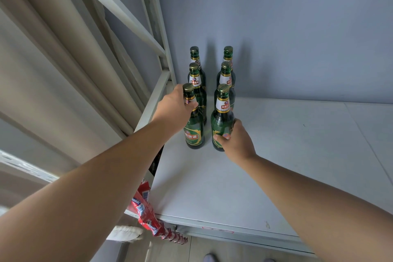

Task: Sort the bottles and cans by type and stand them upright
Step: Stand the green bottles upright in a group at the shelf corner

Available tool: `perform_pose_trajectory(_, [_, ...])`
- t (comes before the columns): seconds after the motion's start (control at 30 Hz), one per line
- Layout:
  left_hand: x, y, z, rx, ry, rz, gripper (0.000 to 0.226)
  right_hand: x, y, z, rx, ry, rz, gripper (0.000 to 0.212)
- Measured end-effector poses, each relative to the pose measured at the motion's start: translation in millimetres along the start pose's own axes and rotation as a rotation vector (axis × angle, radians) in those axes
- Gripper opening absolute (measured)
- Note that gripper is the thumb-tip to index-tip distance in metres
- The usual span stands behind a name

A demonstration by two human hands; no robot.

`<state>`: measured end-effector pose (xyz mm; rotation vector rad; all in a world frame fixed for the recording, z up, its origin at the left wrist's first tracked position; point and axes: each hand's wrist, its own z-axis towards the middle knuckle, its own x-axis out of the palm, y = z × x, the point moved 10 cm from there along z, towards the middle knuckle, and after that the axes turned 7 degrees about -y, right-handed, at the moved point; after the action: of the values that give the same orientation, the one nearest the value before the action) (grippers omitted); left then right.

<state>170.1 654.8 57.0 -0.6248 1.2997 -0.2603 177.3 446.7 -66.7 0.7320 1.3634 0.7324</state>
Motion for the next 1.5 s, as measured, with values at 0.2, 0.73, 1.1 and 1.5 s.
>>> perform_pose_trajectory(0.2, [1,3,-5,-0.01,0.003,0.004,0.028,-1,2,-1,0.016,0.021,-0.023,0.06])
perform_pose_trajectory(0.73, [21,16,-57,-0.02,0.201,0.153,0.054,-35,5,-18,-0.07,0.07,-0.212,0.047])
perform_pose_trajectory(1.1, [68,-38,-120,0.043,0.373,0.496,0.079,-143,-34,-53,-0.128,0.177,-0.574,0.069])
perform_pose_trajectory(1.5, [173,-211,-204,0.345,0.454,0.523,0.089,-310,-141,-131,0.03,0.116,-0.669,0.071])
